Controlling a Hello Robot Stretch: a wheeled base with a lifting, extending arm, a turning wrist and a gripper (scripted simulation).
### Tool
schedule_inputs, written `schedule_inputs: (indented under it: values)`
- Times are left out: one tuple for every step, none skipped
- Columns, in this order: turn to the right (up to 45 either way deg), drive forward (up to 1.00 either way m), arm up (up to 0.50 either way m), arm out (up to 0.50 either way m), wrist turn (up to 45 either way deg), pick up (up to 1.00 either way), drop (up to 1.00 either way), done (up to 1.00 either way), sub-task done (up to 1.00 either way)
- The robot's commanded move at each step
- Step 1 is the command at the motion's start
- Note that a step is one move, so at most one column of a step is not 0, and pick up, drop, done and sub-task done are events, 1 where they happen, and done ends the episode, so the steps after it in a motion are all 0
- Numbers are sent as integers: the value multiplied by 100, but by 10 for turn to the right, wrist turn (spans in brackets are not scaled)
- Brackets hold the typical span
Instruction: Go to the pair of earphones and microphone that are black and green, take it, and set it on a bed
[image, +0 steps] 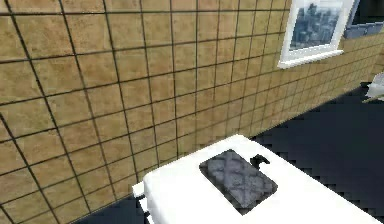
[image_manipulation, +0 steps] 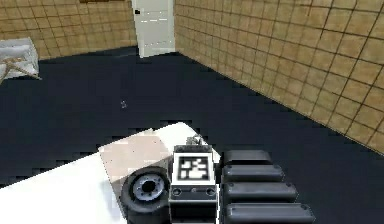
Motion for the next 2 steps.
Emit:
schedule_inputs:
  values:
    - [-210, 0, 0, 0, 0, 0, 0, 0, 0]
    - [0, 0, 0, 46, 0, 0, 0, 0, 0]
